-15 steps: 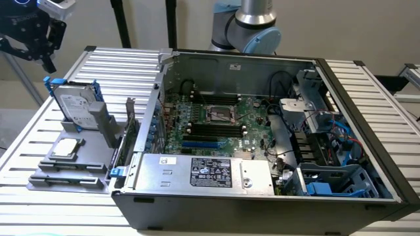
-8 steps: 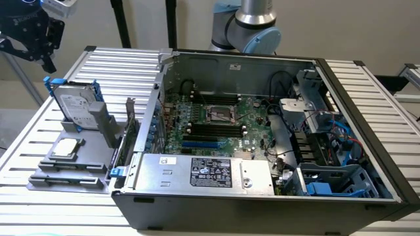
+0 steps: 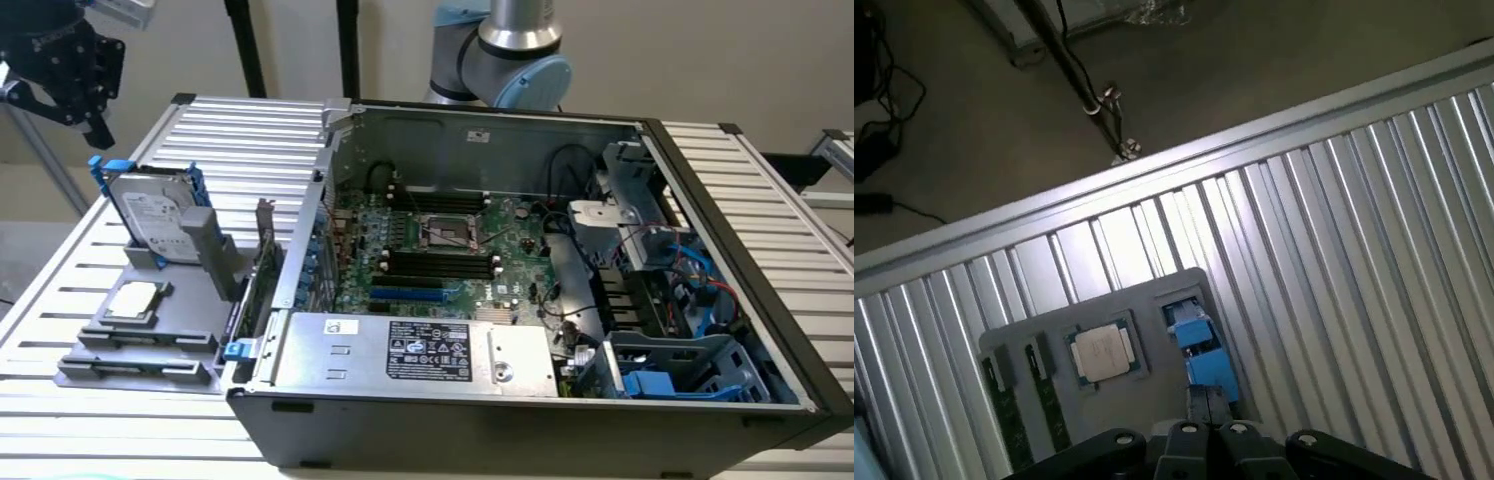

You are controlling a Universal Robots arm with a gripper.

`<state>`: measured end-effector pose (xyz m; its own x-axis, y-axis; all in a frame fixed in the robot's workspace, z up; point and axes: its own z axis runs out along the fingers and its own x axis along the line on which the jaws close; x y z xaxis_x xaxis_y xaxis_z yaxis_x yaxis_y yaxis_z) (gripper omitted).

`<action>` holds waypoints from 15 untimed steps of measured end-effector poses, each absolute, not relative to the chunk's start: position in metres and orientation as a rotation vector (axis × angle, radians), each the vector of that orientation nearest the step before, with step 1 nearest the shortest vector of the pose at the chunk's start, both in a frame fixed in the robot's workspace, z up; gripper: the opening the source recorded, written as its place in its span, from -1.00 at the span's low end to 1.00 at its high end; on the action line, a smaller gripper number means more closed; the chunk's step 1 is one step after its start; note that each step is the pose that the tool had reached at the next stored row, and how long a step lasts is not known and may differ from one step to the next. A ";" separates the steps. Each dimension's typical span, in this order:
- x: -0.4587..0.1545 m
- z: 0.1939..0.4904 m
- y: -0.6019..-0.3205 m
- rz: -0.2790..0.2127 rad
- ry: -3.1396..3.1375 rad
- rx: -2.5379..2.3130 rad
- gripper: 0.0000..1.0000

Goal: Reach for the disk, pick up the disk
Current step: 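Pick up the disk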

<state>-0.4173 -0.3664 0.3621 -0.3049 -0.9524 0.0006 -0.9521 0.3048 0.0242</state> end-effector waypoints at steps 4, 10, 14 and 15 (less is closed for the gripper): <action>-0.417 0.362 -0.366 -0.030 -2.457 1.933 -0.79; -0.417 0.361 -0.366 -0.037 -2.350 2.067 -0.79; -0.417 0.360 -0.366 -0.048 -2.280 2.152 -0.79; -0.417 0.360 -0.366 -0.053 -2.272 2.165 -0.79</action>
